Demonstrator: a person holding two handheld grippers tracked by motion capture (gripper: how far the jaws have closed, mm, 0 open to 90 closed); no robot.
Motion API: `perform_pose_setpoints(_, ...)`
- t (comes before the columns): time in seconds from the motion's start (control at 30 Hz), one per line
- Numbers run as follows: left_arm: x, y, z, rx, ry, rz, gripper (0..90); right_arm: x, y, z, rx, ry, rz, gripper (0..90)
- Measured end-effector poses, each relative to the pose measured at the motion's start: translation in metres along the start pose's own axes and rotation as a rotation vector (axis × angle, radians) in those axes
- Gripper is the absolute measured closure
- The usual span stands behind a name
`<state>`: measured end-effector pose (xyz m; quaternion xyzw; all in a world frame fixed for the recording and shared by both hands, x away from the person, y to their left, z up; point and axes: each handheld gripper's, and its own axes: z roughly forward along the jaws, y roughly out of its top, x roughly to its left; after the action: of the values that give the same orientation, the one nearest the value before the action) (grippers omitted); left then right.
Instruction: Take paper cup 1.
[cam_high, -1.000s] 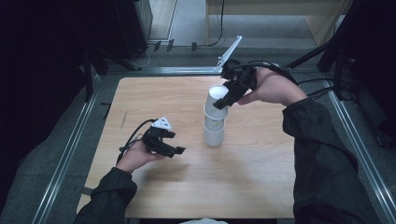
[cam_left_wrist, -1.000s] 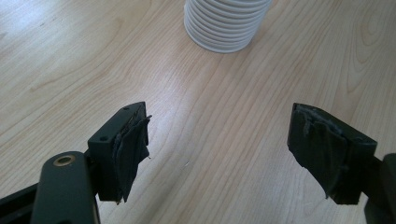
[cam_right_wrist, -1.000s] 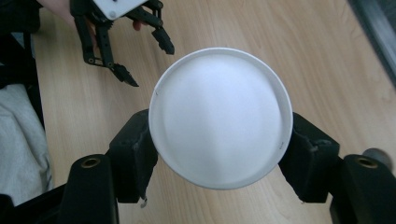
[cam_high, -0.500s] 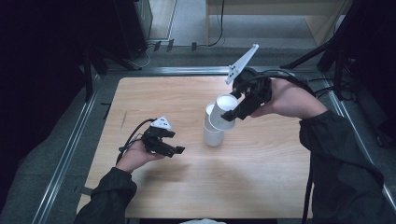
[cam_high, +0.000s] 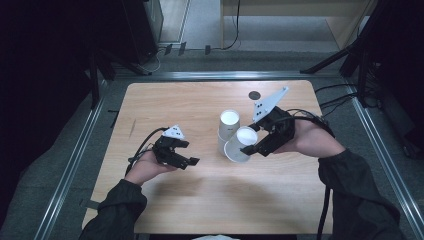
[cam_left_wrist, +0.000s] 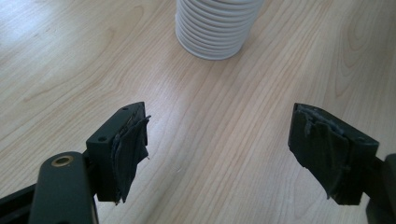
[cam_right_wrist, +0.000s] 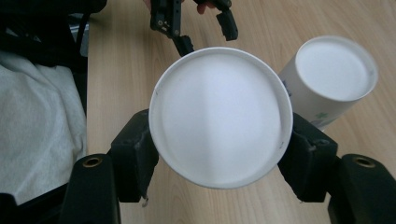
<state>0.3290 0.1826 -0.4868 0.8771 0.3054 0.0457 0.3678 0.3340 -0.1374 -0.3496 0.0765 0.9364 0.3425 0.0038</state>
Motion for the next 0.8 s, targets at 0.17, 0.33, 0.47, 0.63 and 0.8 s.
perform_pose_setpoints(0.17,-0.002,0.001,-0.002,-0.015,-0.017,0.014,19.4,0.001,-0.019,0.021,-0.02,0.02,0.041,35.0)
perform_pose_setpoints(0.33,-0.006,0.003,-0.003,-0.033,-0.046,0.028,17.9,0.002,-0.035,0.042,-0.044,0.044,0.072,35.1)
perform_pose_setpoints(0.47,-0.009,0.004,-0.002,-0.029,-0.055,0.041,17.5,0.001,-0.045,0.058,-0.062,0.065,0.099,35.0)
perform_pose_setpoints(0.63,-0.012,0.005,-0.001,-0.028,-0.062,0.049,17.5,-0.001,-0.055,0.074,-0.075,0.084,0.123,35.1)
perform_pose_setpoints(0.8,-0.015,0.006,0.001,-0.038,-0.088,0.057,17.4,-0.003,-0.061,0.084,-0.1,0.09,0.155,35.1)
